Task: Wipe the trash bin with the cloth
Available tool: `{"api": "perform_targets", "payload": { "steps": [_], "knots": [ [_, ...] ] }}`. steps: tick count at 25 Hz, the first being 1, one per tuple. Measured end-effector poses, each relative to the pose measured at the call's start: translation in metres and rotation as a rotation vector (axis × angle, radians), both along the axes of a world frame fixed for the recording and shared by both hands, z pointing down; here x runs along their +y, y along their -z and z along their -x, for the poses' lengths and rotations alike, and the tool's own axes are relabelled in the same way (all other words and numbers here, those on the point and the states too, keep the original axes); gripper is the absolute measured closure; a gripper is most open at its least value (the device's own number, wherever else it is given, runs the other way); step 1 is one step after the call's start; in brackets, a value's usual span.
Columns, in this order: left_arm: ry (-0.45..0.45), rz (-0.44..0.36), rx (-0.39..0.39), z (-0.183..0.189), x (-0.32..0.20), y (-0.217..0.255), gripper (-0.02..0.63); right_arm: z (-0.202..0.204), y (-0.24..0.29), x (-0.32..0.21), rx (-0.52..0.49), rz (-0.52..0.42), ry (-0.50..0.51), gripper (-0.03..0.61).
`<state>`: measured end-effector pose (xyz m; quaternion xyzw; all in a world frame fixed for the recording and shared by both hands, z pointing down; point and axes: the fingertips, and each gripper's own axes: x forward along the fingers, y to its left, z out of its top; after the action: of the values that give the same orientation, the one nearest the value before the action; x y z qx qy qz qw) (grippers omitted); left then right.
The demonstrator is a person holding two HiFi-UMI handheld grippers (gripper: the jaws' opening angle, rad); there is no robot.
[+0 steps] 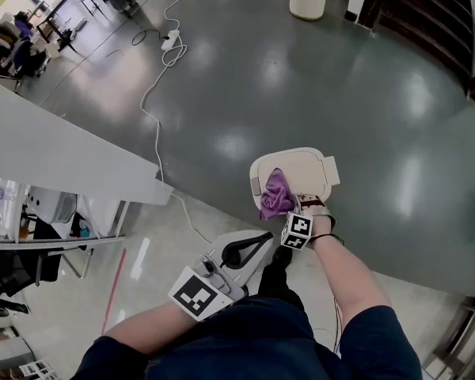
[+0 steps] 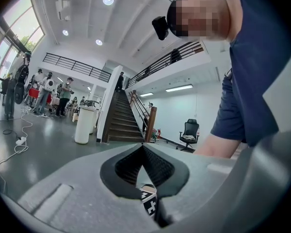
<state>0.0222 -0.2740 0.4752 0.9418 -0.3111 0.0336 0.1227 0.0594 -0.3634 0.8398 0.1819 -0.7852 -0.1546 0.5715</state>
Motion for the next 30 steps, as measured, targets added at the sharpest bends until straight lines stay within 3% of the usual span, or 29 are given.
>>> {"api": "perform_targets", "payload": {
  "steps": [8,12,21,30],
  "knots": [
    [-0.067,-0.009,-0.007,-0.053,0.008,0.004,0.626,-0.118,-0.011,-0.007,0.038,0.028,-0.211,0.500],
    [-0.066,-0.022,-0.014,-0.069,0.008,0.015,0.626,-0.150,-0.008,-0.010,0.042,0.048,-0.268,0.500],
    [-0.037,-0.062,-0.034,-0.080,0.012,0.028,0.626,-0.139,0.015,-0.009,-0.065,0.035,-0.301,0.500],
    [-0.090,-0.110,0.008,-0.054,0.042,0.038,0.626,-0.096,0.082,0.039,-0.277,0.018,-0.452,0.500]
  ]
}}
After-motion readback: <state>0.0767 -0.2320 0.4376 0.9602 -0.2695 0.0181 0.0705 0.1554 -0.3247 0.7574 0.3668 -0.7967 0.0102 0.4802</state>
